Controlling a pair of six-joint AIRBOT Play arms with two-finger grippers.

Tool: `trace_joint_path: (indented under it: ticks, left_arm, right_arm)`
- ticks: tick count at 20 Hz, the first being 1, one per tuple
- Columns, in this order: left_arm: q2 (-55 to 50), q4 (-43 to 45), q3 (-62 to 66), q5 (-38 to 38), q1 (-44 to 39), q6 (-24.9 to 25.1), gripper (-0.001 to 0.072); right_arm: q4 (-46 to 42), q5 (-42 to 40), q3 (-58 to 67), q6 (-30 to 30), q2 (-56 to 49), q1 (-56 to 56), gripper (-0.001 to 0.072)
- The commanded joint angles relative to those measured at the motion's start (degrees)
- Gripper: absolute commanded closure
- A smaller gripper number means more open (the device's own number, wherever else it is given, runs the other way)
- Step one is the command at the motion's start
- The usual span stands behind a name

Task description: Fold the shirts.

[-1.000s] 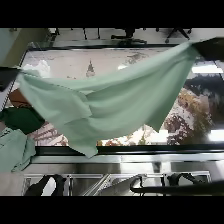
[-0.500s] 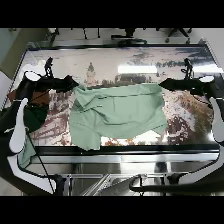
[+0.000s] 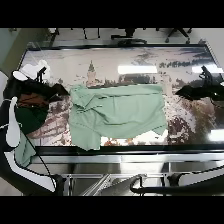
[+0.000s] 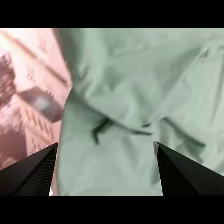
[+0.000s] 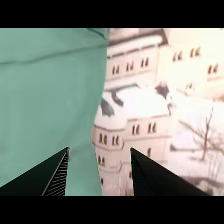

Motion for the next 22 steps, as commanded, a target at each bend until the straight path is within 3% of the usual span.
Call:
trace_joint_path:
  ticks: [1,6,7,9,10,12,18,22]
  left_arm:
    - [4.68,2.54,-14.21,1.55,2.62,2.99,0.0033]
    - [4.96,-5.88,-26.21,13.22,0.33,10.58,0.0035]
    - [4.96,-7.89,-27.17,14.32,-0.57,12.17,0.0075]
    - [4.96,-8.9,-28.35,14.58,-2.1,14.36,0.0241]
    - [4.96,-8.83,-28.74,14.43,-2.56,14.69,0.0368]
    - [4.98,-9.01,-28.52,13.38,-2.62,15.34,0.0693]
    - [4.98,-9.49,-24.44,8.15,-0.17,15.41,0.0689]
    - [4.98,-9.9,-22.69,8.04,-0.57,14.25,0.0689]
  right_arm:
    - [-4.0,6.49,-7.28,3.23,3.5,-3.65,0.0279]
    - [-4.42,4.28,-18.69,4.96,8.63,-4.07,0.028]
    - [-4.44,4.59,-20.5,4.96,9.51,-4.09,0.028]
    - [-4.81,4.74,-23.87,5.51,11.08,-4.09,0.028]
    - [-4.79,4.74,-25.62,5.88,11.65,-4.07,0.0279]
    - [-4.68,4.76,-28.76,6.23,12.02,-4.07,0.0279]
    - [-4.2,0.2,-37.09,5.73,11.91,-2.64,0.0279]
    - [1.55,-6.29,-38.73,3.78,10.4,4.5,0.0281]
